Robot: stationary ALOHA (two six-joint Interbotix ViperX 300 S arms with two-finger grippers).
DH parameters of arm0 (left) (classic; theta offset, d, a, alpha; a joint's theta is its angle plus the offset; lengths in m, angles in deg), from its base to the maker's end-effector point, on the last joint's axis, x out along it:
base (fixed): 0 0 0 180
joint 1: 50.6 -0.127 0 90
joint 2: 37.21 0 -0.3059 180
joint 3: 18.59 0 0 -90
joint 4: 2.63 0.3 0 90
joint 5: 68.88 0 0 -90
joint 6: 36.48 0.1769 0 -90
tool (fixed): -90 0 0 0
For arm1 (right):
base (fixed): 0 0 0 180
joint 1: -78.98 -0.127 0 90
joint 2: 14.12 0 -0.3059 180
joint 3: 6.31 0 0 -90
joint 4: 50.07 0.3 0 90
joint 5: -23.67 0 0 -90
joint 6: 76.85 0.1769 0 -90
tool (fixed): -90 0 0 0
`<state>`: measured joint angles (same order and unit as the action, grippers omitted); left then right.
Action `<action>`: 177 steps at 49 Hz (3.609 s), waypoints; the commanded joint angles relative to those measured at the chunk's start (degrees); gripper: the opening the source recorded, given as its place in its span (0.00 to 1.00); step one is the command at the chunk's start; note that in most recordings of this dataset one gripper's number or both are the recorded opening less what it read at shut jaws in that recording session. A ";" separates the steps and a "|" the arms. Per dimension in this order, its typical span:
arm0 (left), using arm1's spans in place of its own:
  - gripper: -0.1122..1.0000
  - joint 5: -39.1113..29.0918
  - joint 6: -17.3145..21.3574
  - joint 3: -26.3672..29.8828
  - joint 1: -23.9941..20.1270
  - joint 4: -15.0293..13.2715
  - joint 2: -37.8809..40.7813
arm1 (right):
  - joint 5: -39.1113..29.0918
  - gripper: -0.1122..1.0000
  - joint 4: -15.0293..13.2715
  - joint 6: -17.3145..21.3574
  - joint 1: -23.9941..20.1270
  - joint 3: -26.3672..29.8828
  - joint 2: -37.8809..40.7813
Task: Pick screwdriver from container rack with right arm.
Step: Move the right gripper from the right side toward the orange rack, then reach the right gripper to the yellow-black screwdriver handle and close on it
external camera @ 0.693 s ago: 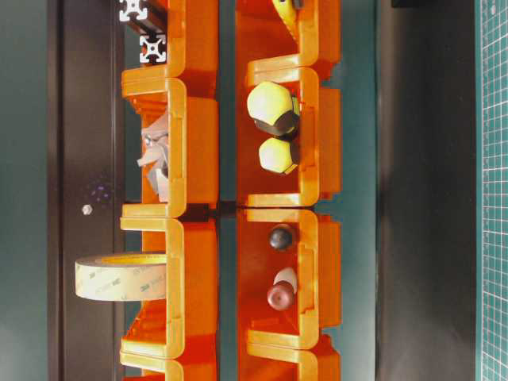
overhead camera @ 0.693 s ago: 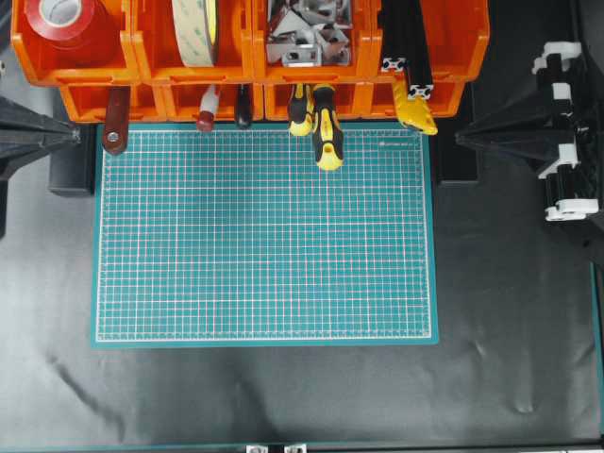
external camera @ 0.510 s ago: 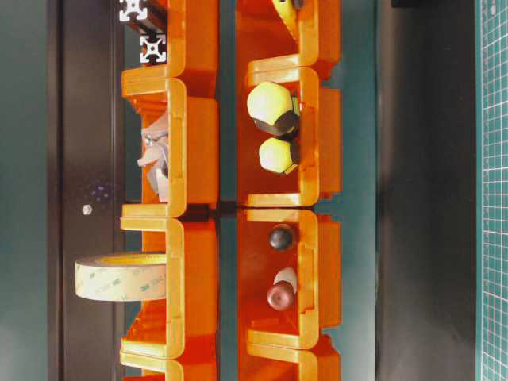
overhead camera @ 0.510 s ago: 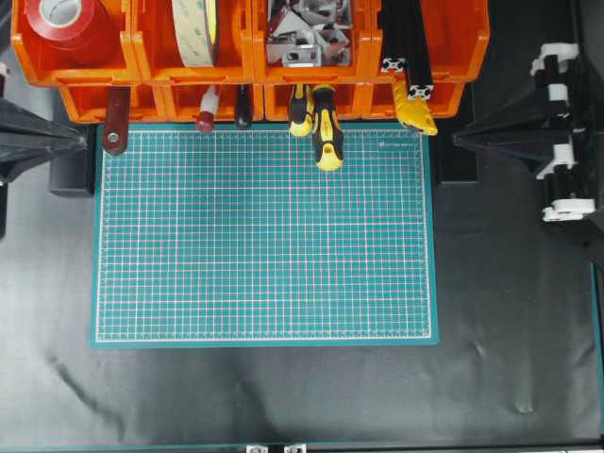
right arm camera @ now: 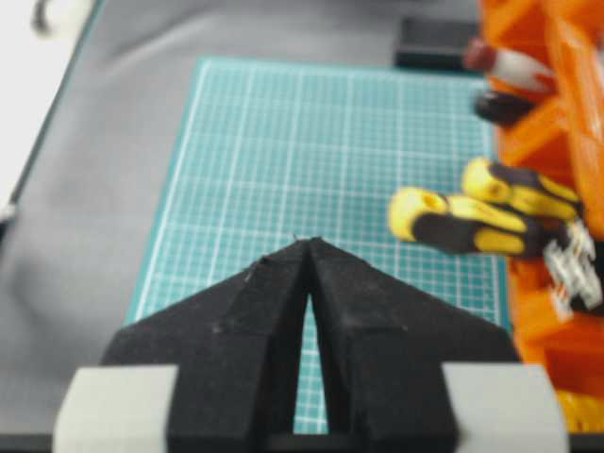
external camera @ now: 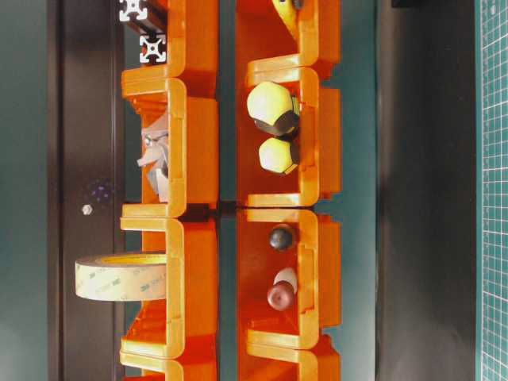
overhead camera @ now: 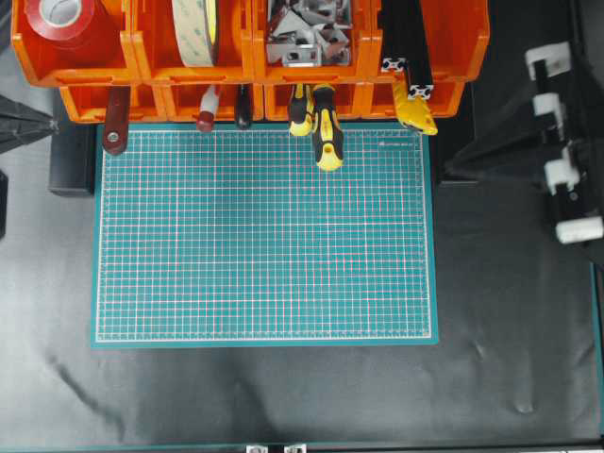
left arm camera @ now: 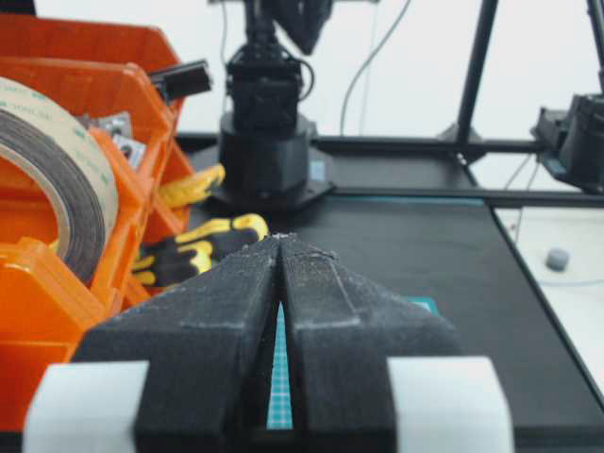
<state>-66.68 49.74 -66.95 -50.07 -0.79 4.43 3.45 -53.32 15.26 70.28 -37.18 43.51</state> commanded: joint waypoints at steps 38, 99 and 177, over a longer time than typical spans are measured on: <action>0.10 -1.05 -0.26 1.32 0.35 0.26 0.53 | -47.99 0.10 -61.79 26.98 -23.91 20.83 29.53; 0.10 -1.05 -0.97 0.62 0.53 0.26 0.53 | -46.76 0.86 -67.50 32.34 -23.91 16.79 47.90; 0.10 -1.14 -0.97 0.18 0.97 0.26 -2.02 | -50.89 0.45 -65.48 32.08 -17.84 21.27 51.06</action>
<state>-68.09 48.95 -67.30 -49.46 -0.70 2.23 -44.97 -118.54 47.42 53.05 -18.02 95.55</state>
